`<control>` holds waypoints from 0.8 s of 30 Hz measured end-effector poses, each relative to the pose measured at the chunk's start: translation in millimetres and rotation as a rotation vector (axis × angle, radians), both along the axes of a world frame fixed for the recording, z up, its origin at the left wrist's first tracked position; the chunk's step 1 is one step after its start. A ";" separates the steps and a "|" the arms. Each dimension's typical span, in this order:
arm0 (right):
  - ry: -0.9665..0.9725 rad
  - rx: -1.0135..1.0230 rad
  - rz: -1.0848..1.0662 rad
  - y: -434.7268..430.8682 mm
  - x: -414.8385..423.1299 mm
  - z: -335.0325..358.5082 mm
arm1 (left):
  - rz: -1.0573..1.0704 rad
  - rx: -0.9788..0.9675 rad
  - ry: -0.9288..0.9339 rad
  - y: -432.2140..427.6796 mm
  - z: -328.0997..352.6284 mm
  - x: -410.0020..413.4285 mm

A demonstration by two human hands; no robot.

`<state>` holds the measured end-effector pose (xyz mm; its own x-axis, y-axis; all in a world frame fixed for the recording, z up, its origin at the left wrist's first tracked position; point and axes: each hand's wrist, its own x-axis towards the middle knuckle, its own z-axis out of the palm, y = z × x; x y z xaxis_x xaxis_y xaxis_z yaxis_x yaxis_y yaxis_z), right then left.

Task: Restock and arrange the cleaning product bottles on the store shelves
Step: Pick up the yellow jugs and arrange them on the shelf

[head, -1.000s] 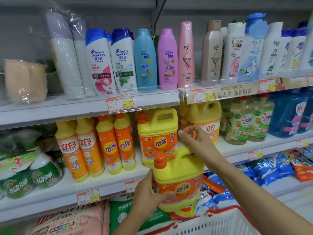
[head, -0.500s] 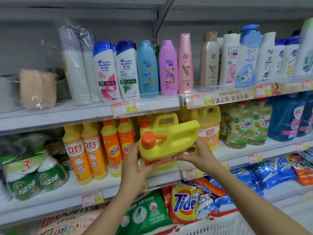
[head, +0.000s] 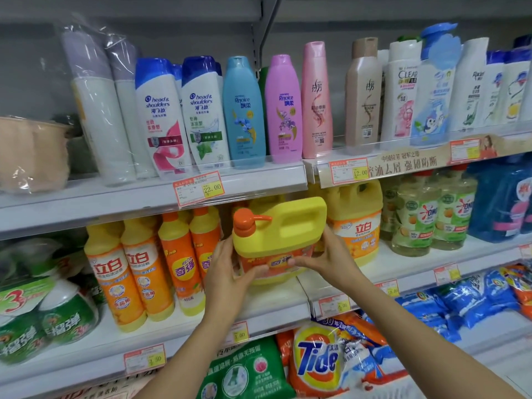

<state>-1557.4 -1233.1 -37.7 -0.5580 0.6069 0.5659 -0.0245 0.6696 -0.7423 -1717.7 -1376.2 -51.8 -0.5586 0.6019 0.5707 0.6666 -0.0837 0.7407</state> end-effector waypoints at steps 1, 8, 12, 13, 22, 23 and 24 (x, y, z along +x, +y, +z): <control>-0.012 -0.002 0.000 1.9 -0.2 2.5 | 0.007 0.005 -0.002 1.3 0.1 -1.3; -0.080 -0.063 0.001 10.7 -0.8 -17.9 | 0.040 -0.035 -0.011 2.0 -14.2 1.0; -0.137 -0.088 -0.007 17.2 -9.9 -26.9 | 0.066 -0.086 -0.027 5.4 -22.5 -1.6; -0.154 -0.095 -0.009 18.5 -12.5 -28.6 | 0.080 -0.100 -0.022 5.9 -24.7 -2.5; -0.207 -0.168 -0.044 39.3 -40.3 -32.0 | 0.307 -0.129 0.125 26.0 -25.8 1.0; -0.205 -0.178 -0.046 40.4 -44.1 -31.7 | 0.306 -0.144 0.144 27.1 -27.8 2.9; -0.200 -0.191 -0.048 43.0 -48.3 -32.4 | 0.297 -0.165 0.162 28.5 -30.1 4.5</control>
